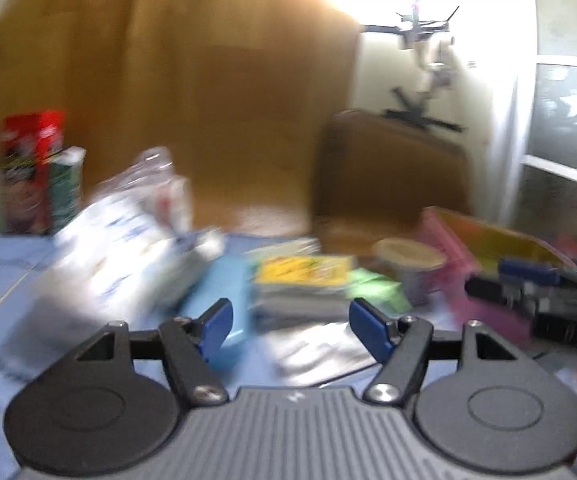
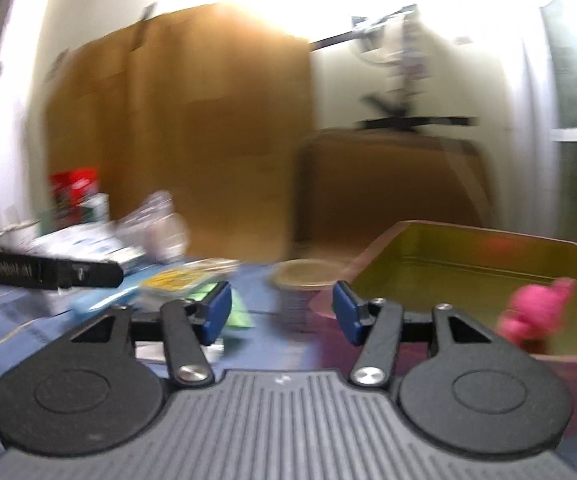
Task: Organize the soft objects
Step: 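Grasp the yellow card pack beside the blue case with the left gripper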
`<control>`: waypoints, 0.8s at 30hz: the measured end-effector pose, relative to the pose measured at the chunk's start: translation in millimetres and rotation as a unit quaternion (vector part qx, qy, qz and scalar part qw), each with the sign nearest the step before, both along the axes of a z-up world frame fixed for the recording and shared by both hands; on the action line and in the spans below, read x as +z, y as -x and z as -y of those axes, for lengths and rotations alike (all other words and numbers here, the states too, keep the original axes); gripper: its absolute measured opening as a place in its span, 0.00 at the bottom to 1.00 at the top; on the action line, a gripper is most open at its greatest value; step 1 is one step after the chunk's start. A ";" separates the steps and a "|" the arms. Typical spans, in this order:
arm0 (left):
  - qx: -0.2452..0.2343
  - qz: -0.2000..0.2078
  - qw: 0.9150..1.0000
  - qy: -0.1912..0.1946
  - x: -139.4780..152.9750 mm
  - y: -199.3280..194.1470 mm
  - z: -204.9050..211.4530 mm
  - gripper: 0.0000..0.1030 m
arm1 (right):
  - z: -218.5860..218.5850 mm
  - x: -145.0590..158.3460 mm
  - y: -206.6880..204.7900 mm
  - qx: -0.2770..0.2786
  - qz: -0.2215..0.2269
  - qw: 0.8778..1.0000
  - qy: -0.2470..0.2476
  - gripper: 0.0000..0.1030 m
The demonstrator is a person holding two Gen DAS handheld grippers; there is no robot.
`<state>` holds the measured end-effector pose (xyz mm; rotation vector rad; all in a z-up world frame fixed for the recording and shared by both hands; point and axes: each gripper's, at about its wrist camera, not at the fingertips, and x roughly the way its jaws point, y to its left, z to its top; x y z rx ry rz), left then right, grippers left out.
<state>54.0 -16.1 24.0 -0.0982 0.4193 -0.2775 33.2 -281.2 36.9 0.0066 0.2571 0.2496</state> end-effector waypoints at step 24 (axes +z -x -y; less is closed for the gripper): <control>0.013 -0.017 0.990 0.137 -25.4 -8.9 -52.2 0.75 | -88.9 -18.2 -66.8 0.136 -0.060 0.976 0.159 0.65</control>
